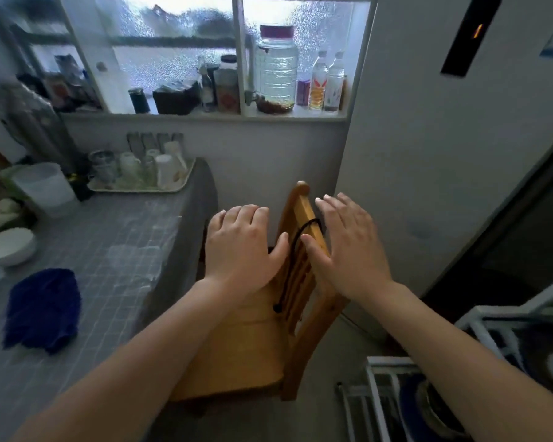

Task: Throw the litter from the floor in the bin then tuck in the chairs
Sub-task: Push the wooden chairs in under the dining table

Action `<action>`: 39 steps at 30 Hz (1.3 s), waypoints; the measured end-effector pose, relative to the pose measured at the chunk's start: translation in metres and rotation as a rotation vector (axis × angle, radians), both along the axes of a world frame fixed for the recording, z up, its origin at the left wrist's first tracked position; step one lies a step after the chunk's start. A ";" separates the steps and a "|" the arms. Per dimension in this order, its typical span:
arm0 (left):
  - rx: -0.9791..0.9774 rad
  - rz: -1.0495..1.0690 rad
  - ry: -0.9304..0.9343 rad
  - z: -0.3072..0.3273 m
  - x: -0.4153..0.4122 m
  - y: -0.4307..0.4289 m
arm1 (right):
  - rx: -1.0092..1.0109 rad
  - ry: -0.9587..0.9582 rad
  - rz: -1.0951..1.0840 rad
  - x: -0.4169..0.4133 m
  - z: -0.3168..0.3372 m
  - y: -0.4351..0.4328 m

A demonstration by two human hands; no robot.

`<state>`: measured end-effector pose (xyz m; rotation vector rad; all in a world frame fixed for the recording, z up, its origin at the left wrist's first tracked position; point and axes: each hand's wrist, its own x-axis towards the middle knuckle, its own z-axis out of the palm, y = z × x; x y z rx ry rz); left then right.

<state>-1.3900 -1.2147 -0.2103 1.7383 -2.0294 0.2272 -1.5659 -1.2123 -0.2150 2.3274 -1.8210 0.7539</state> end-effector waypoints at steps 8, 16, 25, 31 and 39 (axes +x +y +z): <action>0.093 0.228 -0.011 -0.002 -0.026 -0.033 | 0.030 0.040 0.225 -0.028 -0.008 -0.077; 0.159 0.412 0.000 -0.024 -0.004 -0.059 | 0.047 0.146 0.424 -0.002 -0.021 -0.155; 0.242 0.521 0.161 -0.056 0.019 -0.123 | 0.080 0.222 0.502 0.040 -0.030 -0.236; 0.304 0.561 0.221 -0.063 0.033 -0.152 | 0.109 0.264 0.547 0.057 -0.030 -0.276; 0.363 0.726 0.259 -0.075 0.054 -0.147 | 0.153 0.390 0.842 0.087 -0.033 -0.303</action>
